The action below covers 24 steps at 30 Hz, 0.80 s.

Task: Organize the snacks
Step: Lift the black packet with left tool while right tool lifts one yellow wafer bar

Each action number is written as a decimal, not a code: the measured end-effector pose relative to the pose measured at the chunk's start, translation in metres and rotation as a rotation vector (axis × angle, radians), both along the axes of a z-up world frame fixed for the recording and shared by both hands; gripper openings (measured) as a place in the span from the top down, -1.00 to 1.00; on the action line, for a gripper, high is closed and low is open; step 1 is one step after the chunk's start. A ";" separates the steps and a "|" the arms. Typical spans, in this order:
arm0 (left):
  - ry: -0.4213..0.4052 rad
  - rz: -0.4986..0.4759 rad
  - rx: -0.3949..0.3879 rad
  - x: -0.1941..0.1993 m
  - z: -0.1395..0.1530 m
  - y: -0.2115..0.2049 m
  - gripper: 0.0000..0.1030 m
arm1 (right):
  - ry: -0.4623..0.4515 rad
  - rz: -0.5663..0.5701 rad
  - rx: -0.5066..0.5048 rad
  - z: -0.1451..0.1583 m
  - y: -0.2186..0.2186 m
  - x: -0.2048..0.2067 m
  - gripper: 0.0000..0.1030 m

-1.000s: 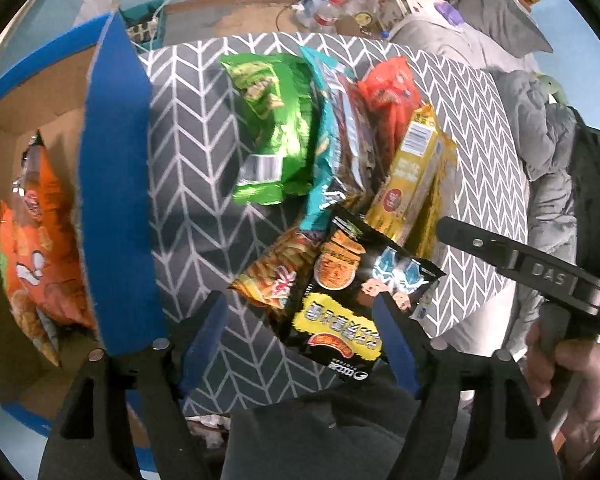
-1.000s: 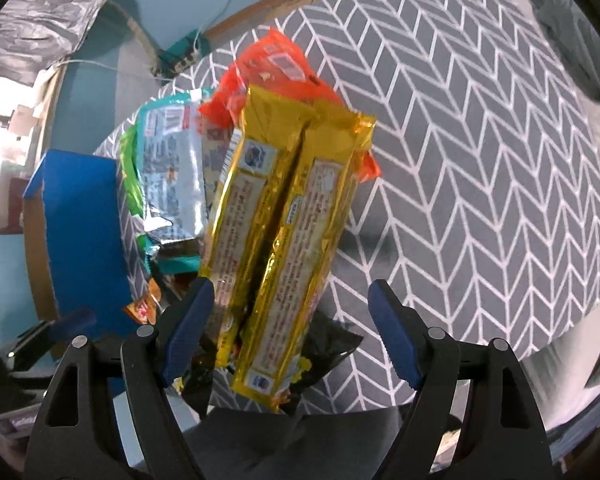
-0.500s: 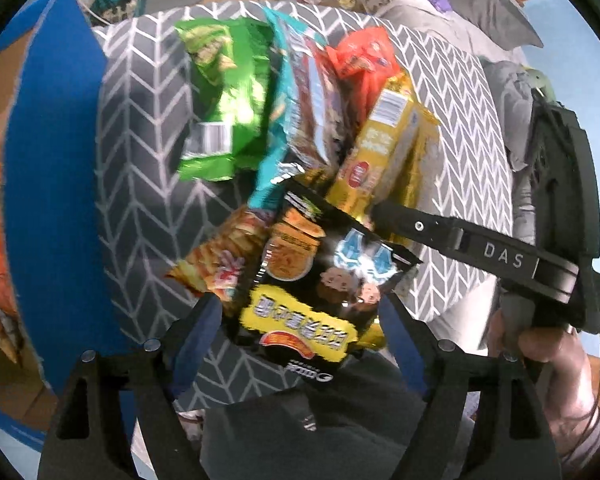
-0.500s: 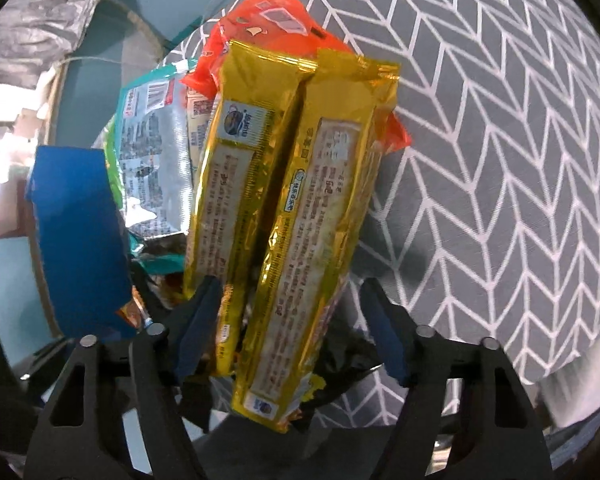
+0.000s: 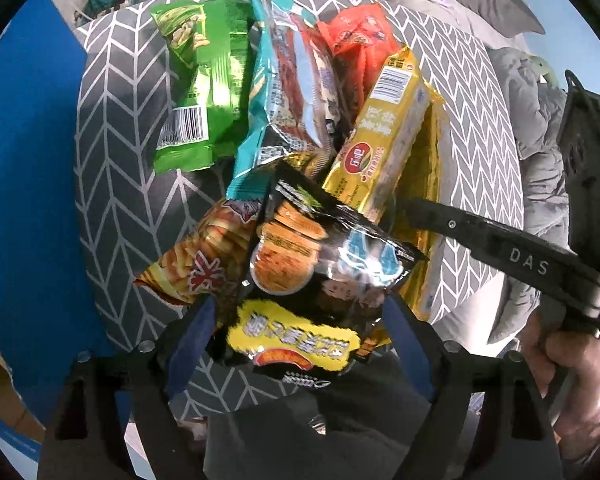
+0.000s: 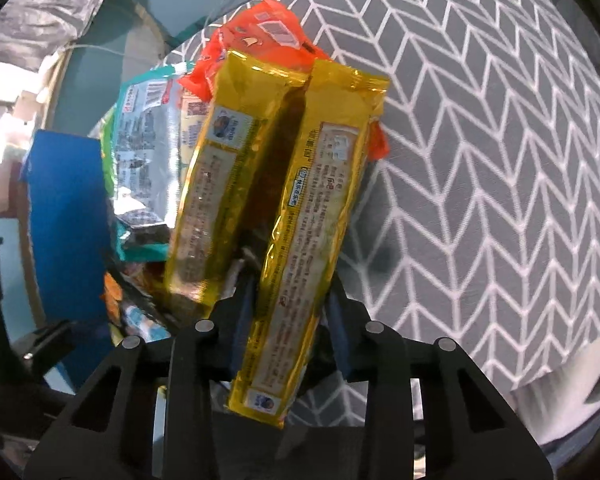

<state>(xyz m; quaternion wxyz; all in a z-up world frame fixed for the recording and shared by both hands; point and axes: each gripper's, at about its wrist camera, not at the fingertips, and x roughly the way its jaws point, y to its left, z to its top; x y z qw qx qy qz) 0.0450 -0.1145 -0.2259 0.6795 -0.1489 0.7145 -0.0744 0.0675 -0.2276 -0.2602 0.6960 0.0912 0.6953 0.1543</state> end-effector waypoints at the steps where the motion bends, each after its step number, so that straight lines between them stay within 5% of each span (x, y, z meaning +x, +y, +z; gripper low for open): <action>1: -0.004 0.001 0.001 0.000 0.002 0.000 -0.66 | -0.005 0.003 -0.019 0.002 -0.009 -0.001 0.39; 9: 0.010 0.025 0.008 -0.004 -0.005 -0.001 -0.68 | 0.010 -0.011 -0.035 0.003 -0.041 0.002 0.35; 21: 0.007 0.017 0.042 0.003 -0.023 -0.018 -0.69 | 0.001 -0.004 -0.063 -0.013 -0.014 0.008 0.19; 24: -0.011 0.003 0.042 0.001 -0.022 -0.019 -0.47 | 0.012 -0.007 -0.068 -0.023 -0.005 0.013 0.17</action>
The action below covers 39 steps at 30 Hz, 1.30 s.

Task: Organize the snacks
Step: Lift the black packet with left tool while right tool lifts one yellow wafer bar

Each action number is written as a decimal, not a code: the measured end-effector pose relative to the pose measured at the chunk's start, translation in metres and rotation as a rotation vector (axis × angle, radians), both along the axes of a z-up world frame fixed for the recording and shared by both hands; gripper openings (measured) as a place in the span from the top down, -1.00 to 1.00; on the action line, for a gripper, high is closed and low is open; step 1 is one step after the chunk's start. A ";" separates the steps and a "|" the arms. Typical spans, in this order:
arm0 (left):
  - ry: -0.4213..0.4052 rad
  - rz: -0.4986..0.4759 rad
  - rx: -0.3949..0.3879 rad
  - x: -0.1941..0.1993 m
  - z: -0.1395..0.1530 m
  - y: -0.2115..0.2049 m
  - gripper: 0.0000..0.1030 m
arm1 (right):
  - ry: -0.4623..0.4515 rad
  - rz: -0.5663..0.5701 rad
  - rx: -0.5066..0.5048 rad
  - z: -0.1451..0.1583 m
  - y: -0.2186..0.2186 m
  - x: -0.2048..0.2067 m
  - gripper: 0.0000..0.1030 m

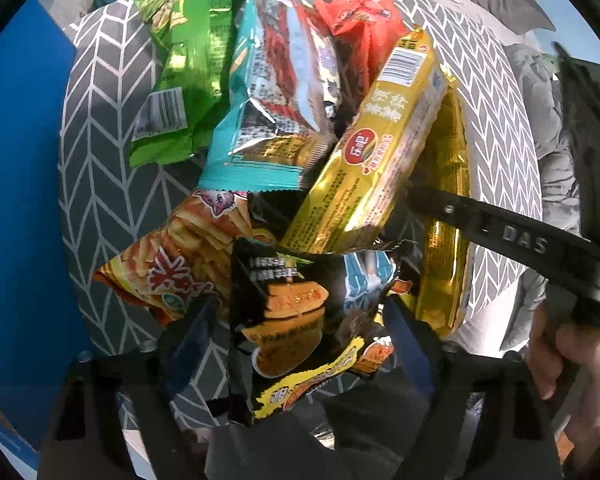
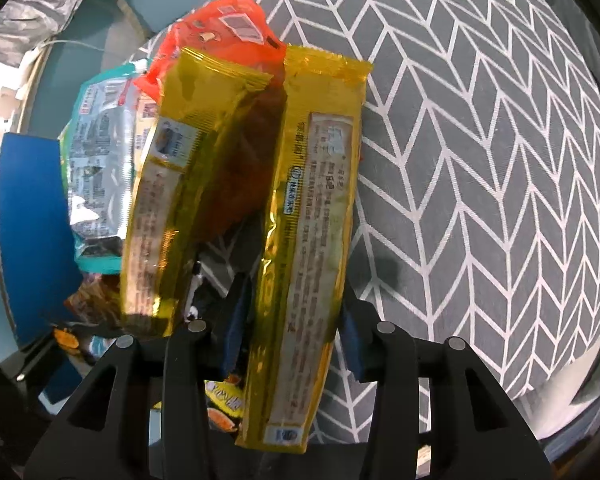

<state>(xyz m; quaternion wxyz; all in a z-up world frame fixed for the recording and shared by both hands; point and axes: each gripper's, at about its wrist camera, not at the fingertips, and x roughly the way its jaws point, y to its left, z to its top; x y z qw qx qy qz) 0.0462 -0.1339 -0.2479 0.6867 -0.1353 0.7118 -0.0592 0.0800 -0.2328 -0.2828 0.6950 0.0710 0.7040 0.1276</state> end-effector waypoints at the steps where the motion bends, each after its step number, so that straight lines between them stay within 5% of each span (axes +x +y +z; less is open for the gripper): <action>1: -0.001 -0.001 -0.009 -0.001 0.000 0.001 -0.31 | -0.007 0.000 0.003 -0.001 0.005 0.002 0.17; 5: -0.001 0.021 -0.034 -0.002 0.001 0.005 0.04 | -0.029 0.033 -0.023 -0.006 0.021 0.003 0.31; 13: -0.015 0.046 -0.086 -0.011 0.013 0.024 0.41 | -0.051 0.054 -0.026 0.000 0.018 -0.015 0.37; 39: -0.149 0.158 -0.132 -0.028 0.083 0.083 0.43 | -0.179 -0.006 0.014 0.082 -0.029 -0.041 0.37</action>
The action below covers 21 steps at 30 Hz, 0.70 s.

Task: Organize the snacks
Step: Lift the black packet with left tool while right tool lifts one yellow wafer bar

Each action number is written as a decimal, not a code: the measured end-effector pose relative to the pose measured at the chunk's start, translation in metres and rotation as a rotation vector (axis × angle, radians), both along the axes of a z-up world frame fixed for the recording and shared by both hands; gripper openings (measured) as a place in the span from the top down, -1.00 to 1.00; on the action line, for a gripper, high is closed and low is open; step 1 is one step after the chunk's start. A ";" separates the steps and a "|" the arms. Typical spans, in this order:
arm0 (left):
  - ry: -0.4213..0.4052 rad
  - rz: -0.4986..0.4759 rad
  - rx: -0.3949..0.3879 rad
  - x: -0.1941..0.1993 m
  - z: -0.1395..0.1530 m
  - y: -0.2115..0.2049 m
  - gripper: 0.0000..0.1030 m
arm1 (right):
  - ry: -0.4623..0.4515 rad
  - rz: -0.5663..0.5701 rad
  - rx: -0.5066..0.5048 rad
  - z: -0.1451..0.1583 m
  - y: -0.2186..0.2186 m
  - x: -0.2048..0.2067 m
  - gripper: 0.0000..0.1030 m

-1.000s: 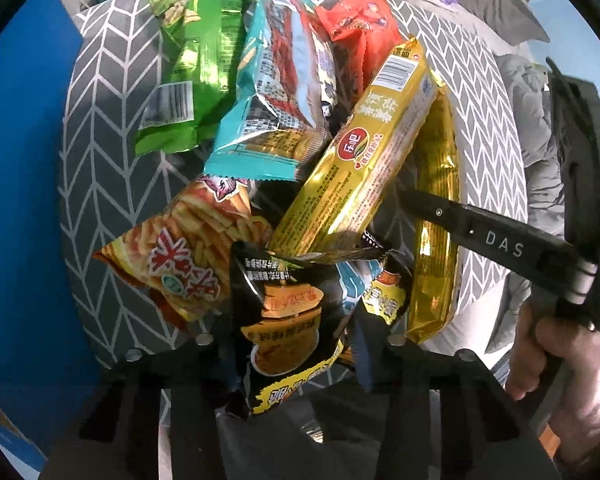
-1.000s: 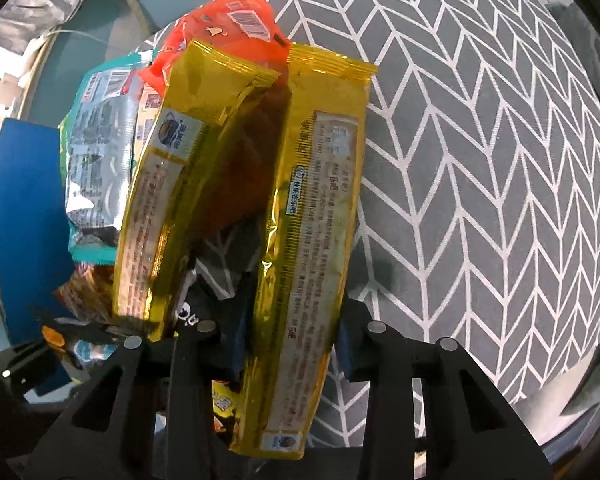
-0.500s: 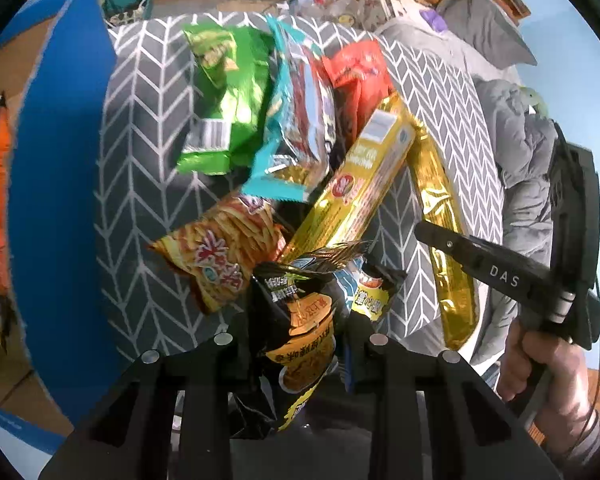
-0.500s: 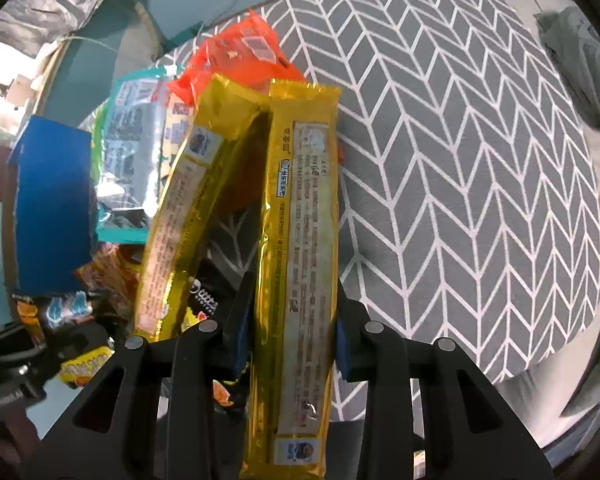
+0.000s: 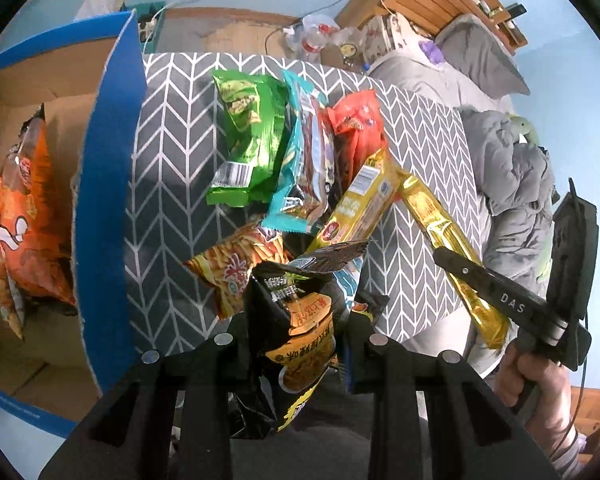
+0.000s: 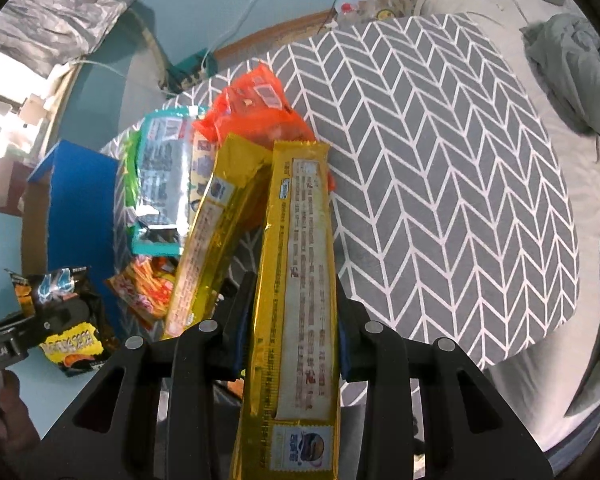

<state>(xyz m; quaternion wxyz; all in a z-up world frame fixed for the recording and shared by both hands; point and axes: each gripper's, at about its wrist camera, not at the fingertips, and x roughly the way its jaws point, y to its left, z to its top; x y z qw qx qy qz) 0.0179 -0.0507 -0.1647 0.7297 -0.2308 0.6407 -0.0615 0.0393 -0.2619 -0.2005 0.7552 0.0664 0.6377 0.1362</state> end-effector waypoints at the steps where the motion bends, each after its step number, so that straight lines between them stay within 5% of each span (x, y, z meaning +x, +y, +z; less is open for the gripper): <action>1: -0.001 0.003 -0.001 0.000 0.000 0.001 0.43 | -0.009 -0.008 -0.001 0.003 -0.002 -0.001 0.37; 21: -0.042 0.060 -0.020 -0.004 0.027 0.022 0.43 | -0.118 -0.058 0.011 0.043 0.009 -0.002 0.38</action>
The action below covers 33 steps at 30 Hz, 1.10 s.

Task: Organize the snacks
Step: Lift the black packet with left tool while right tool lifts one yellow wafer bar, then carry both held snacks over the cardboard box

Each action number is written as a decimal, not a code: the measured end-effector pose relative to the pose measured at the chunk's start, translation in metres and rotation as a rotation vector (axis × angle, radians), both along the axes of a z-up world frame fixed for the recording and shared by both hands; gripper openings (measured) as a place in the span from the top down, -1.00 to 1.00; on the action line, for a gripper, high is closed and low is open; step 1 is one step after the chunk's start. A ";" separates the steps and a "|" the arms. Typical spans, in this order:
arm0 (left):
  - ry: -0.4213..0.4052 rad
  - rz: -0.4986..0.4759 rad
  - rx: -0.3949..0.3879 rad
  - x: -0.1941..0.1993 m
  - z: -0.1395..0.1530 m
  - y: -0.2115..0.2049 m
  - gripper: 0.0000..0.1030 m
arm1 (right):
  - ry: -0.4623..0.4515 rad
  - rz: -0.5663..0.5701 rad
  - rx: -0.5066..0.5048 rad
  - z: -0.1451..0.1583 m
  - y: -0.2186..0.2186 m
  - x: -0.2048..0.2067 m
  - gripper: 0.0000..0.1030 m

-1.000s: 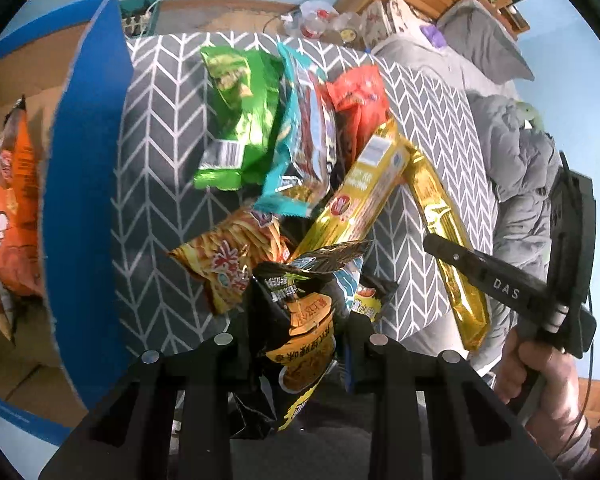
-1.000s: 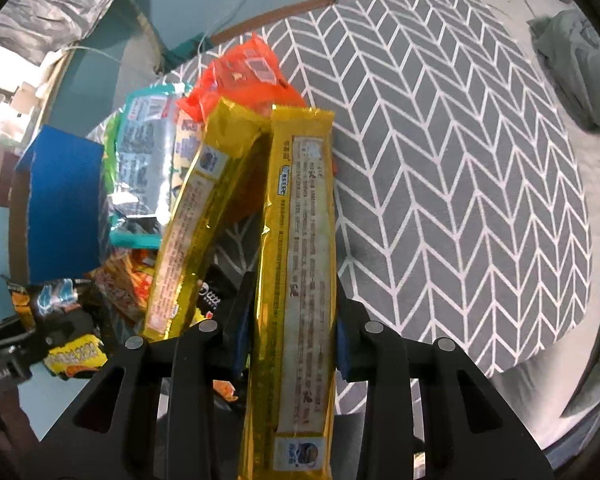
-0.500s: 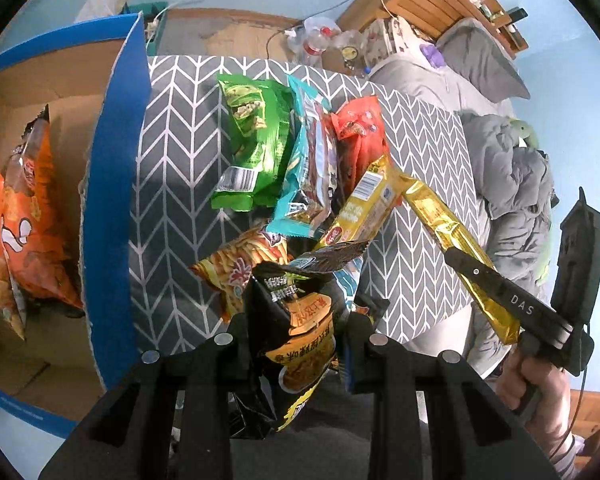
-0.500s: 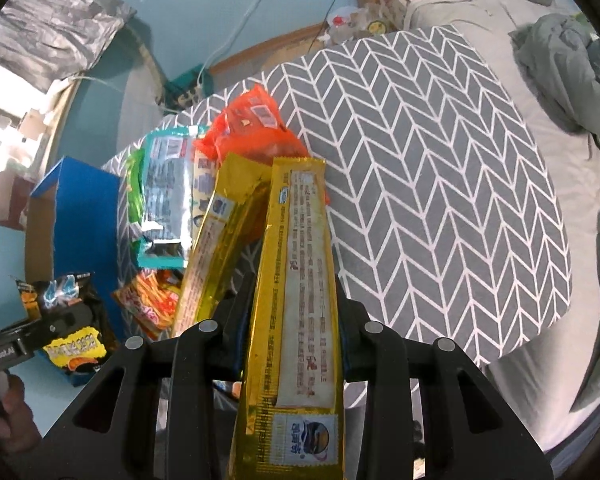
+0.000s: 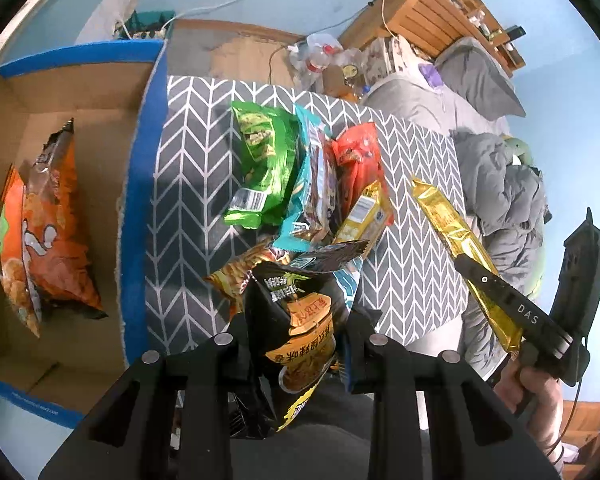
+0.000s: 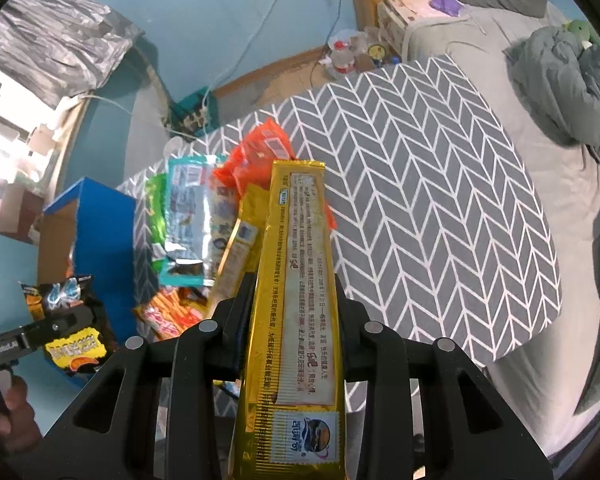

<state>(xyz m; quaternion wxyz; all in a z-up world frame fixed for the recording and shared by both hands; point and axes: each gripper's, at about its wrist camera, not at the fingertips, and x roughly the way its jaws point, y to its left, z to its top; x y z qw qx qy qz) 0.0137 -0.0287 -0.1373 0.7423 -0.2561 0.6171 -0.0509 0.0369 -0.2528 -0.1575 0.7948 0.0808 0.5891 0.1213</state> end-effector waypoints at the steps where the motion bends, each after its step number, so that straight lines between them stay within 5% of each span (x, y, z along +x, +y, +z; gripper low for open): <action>1: -0.003 0.004 -0.002 -0.001 0.002 0.002 0.43 | -0.007 0.003 0.005 0.003 0.002 0.001 0.38; 13: -0.048 0.089 0.009 -0.013 0.028 0.037 0.43 | -0.048 0.075 0.048 0.037 0.038 0.004 0.38; 33: -0.074 0.265 0.059 -0.061 0.036 0.123 0.43 | -0.076 0.344 0.096 0.048 0.164 -0.007 0.38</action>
